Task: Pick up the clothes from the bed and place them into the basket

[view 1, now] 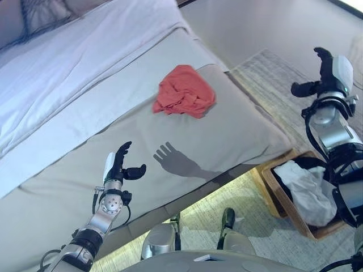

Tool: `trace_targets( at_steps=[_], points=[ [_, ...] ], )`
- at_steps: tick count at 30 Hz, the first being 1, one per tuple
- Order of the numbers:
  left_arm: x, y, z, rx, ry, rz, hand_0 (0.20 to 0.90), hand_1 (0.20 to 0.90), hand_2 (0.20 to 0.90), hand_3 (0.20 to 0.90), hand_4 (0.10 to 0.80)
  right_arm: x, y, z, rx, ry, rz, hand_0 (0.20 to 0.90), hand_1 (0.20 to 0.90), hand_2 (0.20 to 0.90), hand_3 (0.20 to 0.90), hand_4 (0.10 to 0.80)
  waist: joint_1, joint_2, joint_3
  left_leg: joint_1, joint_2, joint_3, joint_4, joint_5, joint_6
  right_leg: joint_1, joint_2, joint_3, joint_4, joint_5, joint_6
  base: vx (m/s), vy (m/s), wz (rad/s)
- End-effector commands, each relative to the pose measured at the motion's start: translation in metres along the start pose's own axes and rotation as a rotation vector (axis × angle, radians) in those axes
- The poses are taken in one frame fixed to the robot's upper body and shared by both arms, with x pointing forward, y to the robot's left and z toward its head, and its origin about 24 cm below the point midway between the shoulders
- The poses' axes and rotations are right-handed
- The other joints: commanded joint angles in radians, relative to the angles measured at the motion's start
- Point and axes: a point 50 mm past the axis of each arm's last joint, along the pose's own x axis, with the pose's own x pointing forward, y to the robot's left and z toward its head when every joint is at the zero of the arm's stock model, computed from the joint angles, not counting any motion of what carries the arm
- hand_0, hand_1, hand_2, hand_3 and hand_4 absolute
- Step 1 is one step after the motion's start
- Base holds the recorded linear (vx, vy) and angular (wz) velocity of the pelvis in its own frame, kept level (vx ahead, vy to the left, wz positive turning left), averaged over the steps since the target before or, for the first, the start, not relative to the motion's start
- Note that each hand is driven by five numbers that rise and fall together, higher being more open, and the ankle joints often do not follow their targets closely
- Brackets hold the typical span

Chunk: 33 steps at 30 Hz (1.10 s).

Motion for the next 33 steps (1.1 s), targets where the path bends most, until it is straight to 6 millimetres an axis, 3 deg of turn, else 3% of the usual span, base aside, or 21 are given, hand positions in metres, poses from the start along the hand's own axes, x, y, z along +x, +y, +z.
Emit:
trace_targets(
  at_steps=[1,6,8,14,21,31,32,33],
  points=[
    [0.019,0.025,0.048,-0.033,-0.258,0.089,0.9,0.9,0.9,0.9,0.8,0.027,-0.042,0.067,0.049,-0.171,-0.162,0.9,0.9,0.9,0.9,0.8,0.053,-0.041,0.024,-0.065,-0.02,-0.057,0.089,-0.111,-0.022,-0.059,-0.032,-0.037,0.202,-0.176,-0.086,-0.066,0.079,0.53],
    [0.022,0.029,0.07,-0.06,-0.363,0.09,0.9,0.9,0.9,0.9,0.8,0.032,-0.049,0.091,0.1,-0.185,-0.186,0.9,0.9,0.9,0.9,0.8,0.094,-0.012,0.116,-0.173,-0.057,-0.094,0.217,-0.132,-0.006,-0.17,-0.07,-0.078,0.405,-0.253,-0.112,-0.043,0.045,0.31],
    [0.024,0.031,0.082,-0.07,-0.412,0.09,0.9,0.9,0.9,0.9,0.8,0.033,-0.049,0.099,0.09,-0.189,-0.194,0.9,0.9,0.9,0.9,0.8,0.11,-0.012,0.156,-0.214,-0.079,-0.108,0.284,-0.162,0.001,-0.215,-0.088,-0.07,0.503,-0.301,-0.107,0.003,-0.039,0.45],
    [0.023,0.031,0.11,-0.097,-0.526,0.065,0.9,0.9,0.9,0.9,0.8,0.038,-0.06,0.114,0.059,-0.172,-0.225,0.9,0.9,0.9,0.9,0.8,0.156,0.004,0.241,-0.346,-0.139,-0.147,0.441,-0.201,0.044,-0.332,-0.145,-0.085,0.712,-0.359,-0.113,-0.003,0.001,0.36],
    [0.011,0.035,0.114,-0.128,-0.577,0.048,0.9,0.9,0.9,0.9,0.8,0.042,-0.068,0.115,0.035,-0.118,-0.221,0.9,0.9,0.9,0.9,0.8,0.194,0.023,0.241,-0.529,-0.166,-0.161,0.562,-0.223,0.073,-0.491,-0.162,-0.086,0.85,-0.388,-0.121,0.021,-0.01,0.2],
    [-0.001,0.042,0.112,-0.134,-0.608,0.052,0.9,0.9,0.9,0.9,0.8,0.048,-0.071,0.1,-0.037,0.007,-0.135,0.9,0.9,0.9,0.9,0.8,0.22,0.037,0.241,-0.696,-0.188,-0.157,0.723,-0.276,0.099,-0.645,-0.161,-0.072,0.981,-0.418,-0.128,0.009,0.005,0.03],
    [-0.001,0.042,0.112,-0.134,-0.609,0.053,0.9,0.9,0.9,0.9,0.8,0.049,-0.072,0.1,-0.038,0.008,-0.135,0.794,0.794,0.794,0.776,0.676,0.22,0.037,0.241,-0.699,-0.187,-0.156,0.724,-0.277,0.1,-0.647,-0.161,-0.071,0.982,-0.418,-0.128,-0.012,0.008,-0.05],
    [-0.001,0.043,0.111,-0.137,-0.608,0.055,0.9,0.9,0.9,0.9,0.8,0.049,-0.073,0.099,-0.041,0.02,-0.135,0.566,0.566,0.566,0.51,0.41,0.222,0.038,0.241,-0.711,-0.186,-0.154,0.734,-0.278,0.102,-0.661,-0.159,-0.068,0.991,-0.418,-0.128,-0.016,0.007,-0.04]
  ],
)
